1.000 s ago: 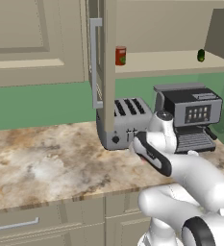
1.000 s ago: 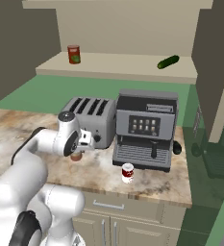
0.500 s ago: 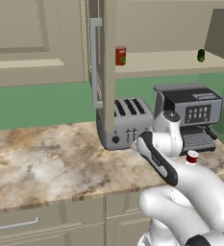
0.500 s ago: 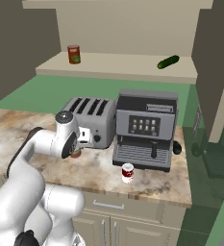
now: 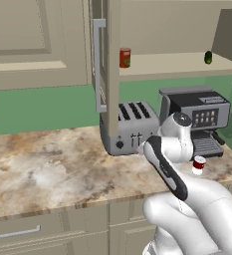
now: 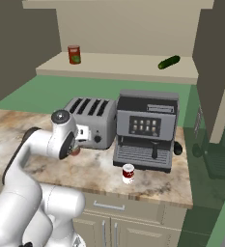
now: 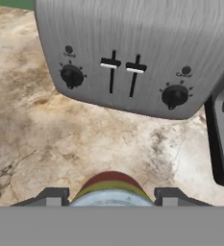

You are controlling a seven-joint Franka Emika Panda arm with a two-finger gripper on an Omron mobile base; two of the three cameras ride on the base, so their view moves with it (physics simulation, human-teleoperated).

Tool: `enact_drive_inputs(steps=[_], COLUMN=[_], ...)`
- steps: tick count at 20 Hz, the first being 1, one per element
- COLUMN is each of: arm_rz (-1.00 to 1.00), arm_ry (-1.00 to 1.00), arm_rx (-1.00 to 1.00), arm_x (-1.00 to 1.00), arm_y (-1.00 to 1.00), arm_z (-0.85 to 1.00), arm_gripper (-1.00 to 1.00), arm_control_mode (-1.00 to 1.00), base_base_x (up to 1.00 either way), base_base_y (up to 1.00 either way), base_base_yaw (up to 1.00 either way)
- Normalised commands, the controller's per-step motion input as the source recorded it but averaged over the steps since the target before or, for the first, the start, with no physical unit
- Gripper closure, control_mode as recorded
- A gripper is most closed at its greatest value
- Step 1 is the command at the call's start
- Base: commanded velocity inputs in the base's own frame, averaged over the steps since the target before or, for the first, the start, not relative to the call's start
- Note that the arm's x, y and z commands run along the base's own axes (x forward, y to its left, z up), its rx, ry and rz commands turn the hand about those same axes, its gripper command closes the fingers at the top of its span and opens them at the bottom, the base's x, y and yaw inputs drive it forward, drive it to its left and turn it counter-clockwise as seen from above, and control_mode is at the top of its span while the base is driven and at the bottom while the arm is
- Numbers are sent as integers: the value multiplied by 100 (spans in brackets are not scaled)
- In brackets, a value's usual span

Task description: Pick the cans from the counter and place them in their designated side in the cabinet.

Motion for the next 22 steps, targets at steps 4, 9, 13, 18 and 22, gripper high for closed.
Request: enact_drive_inputs(steps=[4,9,13,18,22], arm_rz=[0,0,0,0,0], arm_ry=[-2,-2,-2,-1,-2], arm_rx=[-1,-2,0,0,0], arm_x=[-9,-8,-12,-17,-22], arm_y=[0,0,-3,-2,-4], arm_z=[28,27,22,21,18], arm_gripper=[100,100,100,100,100], arm_control_mode=[-100,-100,-100,-100,-100], base_base_x=[0,0,0,0,0], base_base_y=[0,0,0,0,0], base_base_yaw=[0,0,0,0,0])
